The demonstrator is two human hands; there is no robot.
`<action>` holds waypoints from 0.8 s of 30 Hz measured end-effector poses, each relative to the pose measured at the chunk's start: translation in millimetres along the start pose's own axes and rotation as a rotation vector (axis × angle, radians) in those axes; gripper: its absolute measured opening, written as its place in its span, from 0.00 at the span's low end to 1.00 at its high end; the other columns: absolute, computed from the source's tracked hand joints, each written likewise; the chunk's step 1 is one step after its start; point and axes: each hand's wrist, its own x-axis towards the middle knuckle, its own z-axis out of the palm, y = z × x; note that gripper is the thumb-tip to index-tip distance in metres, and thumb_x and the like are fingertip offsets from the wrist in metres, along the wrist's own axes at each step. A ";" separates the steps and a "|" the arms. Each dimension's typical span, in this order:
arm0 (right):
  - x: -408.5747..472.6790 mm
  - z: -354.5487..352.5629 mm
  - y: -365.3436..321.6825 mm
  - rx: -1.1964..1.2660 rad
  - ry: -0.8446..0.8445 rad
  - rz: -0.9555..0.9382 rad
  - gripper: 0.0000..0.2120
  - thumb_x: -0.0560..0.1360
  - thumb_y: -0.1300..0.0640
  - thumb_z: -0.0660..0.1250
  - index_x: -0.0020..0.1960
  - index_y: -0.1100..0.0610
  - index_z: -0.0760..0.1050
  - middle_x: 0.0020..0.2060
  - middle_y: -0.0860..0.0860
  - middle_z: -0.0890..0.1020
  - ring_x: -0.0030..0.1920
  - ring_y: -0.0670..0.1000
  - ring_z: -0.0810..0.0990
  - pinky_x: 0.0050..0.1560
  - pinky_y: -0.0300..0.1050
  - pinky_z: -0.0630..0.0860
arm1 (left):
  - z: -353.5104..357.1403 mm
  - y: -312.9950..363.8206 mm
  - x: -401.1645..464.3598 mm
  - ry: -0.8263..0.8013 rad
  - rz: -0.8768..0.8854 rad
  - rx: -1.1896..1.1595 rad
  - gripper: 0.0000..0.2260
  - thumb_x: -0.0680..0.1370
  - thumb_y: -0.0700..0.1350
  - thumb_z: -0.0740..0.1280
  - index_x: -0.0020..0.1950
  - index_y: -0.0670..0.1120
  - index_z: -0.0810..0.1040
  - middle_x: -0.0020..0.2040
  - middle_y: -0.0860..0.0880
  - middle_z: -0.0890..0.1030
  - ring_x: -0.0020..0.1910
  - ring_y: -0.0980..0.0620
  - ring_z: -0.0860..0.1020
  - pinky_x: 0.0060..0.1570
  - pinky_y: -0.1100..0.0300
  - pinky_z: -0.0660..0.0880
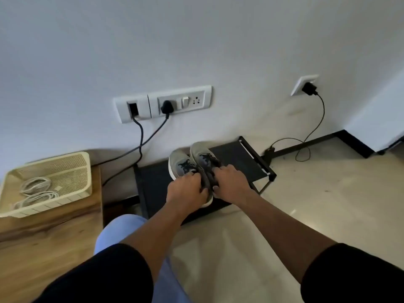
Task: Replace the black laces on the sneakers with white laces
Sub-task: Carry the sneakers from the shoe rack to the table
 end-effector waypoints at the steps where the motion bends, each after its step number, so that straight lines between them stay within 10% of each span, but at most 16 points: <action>1: 0.9 1.0 2.6 -0.010 -0.025 0.000 0.18 0.75 0.47 0.70 0.61 0.53 0.72 0.57 0.54 0.80 0.60 0.58 0.75 0.52 0.54 0.76 | 3.6 0.8 0.9 -0.036 -0.010 0.021 0.12 0.78 0.58 0.66 0.51 0.50 0.77 0.51 0.51 0.81 0.46 0.45 0.81 0.41 0.52 0.77; 19: -4.9 41.5 26.0 0.141 0.006 0.119 0.04 0.77 0.58 0.72 0.51 0.55 0.82 0.44 0.53 0.82 0.45 0.57 0.83 0.47 0.53 0.83 | 56.3 12.2 17.3 -0.082 -0.005 -0.055 0.05 0.80 0.44 0.69 0.52 0.45 0.83 0.48 0.45 0.84 0.47 0.43 0.82 0.42 0.52 0.77; 24: -14.7 20.8 19.4 0.177 0.190 0.143 0.01 0.75 0.59 0.72 0.45 0.55 0.83 0.39 0.51 0.80 0.41 0.56 0.82 0.38 0.44 0.69 | 11.6 7.2 20.7 -0.046 0.011 -0.036 0.05 0.77 0.47 0.71 0.46 0.46 0.82 0.43 0.46 0.82 0.43 0.43 0.81 0.43 0.51 0.79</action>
